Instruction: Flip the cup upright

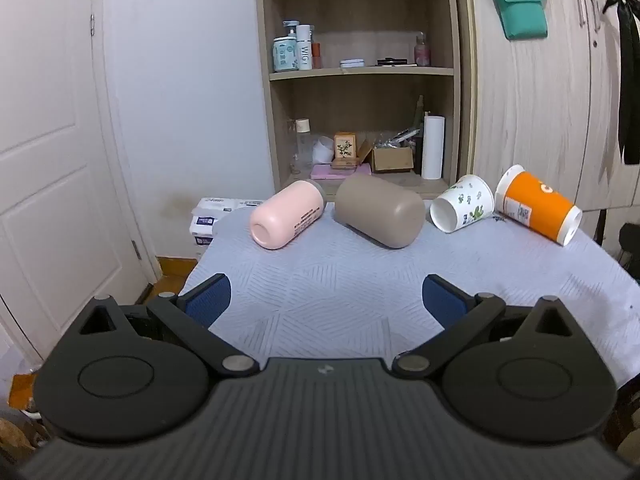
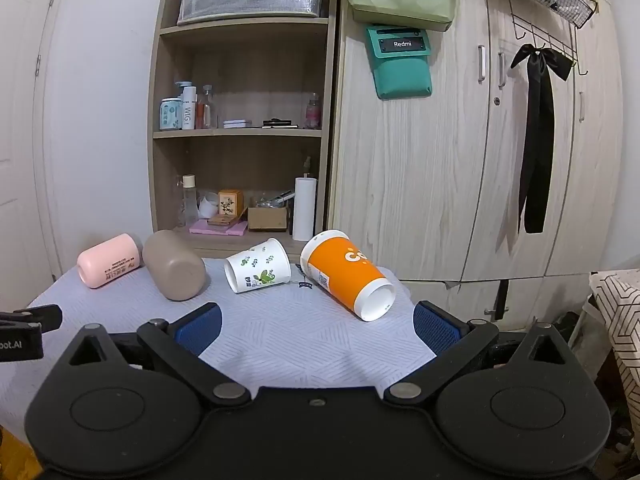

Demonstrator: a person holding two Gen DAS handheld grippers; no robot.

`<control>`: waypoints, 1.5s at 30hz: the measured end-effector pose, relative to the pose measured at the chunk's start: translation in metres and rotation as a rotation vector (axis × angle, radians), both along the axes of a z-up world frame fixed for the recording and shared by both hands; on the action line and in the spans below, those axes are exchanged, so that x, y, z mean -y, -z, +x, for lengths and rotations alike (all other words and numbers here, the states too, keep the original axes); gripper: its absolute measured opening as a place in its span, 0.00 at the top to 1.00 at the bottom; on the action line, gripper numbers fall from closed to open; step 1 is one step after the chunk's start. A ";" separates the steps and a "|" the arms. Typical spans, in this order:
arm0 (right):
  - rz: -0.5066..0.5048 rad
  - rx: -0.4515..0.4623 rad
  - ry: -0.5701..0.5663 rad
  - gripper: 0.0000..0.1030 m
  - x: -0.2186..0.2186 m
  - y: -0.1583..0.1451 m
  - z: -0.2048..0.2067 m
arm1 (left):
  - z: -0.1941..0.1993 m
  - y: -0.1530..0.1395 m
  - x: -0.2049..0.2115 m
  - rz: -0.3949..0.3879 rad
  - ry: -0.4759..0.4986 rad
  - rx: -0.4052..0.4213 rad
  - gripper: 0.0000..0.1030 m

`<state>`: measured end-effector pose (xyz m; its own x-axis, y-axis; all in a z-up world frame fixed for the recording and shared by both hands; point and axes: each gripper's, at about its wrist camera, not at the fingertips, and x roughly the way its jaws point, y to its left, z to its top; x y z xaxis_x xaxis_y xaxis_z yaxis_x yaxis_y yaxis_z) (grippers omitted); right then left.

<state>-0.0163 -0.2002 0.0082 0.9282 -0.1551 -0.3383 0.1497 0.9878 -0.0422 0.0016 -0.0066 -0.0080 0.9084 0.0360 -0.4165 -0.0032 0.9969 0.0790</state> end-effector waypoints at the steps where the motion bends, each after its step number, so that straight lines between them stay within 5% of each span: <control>1: -0.001 0.000 0.001 0.00 0.000 0.000 0.000 | 0.000 0.000 0.001 0.002 0.003 -0.001 0.00; 45: -0.034 0.060 0.018 0.00 0.000 0.010 -0.005 | 0.003 0.007 -0.007 -0.069 0.033 -0.019 0.00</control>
